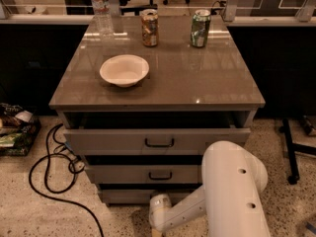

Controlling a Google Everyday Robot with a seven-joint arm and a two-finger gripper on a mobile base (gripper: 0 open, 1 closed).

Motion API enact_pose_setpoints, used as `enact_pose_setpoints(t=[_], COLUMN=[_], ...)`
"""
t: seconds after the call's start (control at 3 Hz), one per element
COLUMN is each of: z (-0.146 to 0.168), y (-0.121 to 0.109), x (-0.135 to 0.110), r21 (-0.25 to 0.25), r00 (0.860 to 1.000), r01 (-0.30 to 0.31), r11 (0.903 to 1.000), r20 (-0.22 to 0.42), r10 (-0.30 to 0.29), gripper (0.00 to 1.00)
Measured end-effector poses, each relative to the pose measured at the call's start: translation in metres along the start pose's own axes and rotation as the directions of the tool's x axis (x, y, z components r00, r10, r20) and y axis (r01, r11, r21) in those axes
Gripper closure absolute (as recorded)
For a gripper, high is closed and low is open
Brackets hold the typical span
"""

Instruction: Open bottom drawer

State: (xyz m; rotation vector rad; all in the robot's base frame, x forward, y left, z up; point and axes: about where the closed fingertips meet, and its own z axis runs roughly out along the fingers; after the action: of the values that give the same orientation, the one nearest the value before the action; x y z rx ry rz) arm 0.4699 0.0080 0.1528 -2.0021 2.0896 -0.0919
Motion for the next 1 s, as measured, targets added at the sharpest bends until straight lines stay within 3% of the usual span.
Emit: enact_pose_setpoints(t=[0.67,1.0], z=[0.014,0.019], y=[-0.003,-0.004], x=[0.000,0.003], r21=[-0.026,-0.030], r00=[1.000,1.000], r01=[0.003,-0.002], r11=[0.9997,0.9995], r20=[-0.011,-0.013], r10=[-0.003,0.002], gripper=[0.00,0.16])
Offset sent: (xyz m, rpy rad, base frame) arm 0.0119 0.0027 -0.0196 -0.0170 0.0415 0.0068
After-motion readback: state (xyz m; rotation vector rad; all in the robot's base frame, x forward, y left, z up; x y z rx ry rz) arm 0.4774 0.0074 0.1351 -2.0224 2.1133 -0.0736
